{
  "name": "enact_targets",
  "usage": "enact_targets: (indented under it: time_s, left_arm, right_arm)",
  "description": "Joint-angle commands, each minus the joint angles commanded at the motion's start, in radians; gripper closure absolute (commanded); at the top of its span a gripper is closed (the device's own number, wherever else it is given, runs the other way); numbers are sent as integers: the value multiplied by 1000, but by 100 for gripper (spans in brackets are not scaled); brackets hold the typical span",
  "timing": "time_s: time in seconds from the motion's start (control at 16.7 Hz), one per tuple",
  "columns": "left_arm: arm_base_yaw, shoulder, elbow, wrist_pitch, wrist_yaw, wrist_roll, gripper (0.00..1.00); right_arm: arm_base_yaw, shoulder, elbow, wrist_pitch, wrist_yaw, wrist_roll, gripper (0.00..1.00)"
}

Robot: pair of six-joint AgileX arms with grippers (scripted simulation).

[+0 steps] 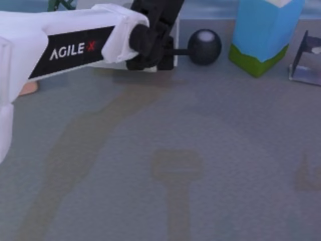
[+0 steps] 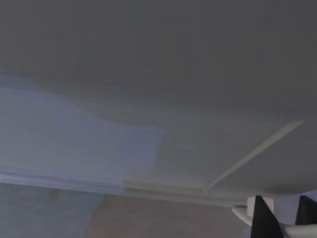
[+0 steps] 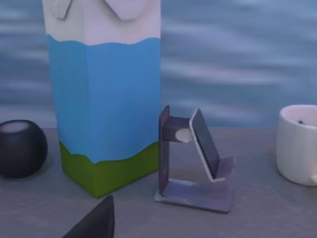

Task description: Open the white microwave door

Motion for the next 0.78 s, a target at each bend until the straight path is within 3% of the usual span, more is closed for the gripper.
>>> enact_targets:
  time_s: [0.78]
  left_arm:
    - [9, -49, -79, 48, 44, 59, 100]
  right_arm:
    - [0, 0, 0, 0, 0, 0, 0]
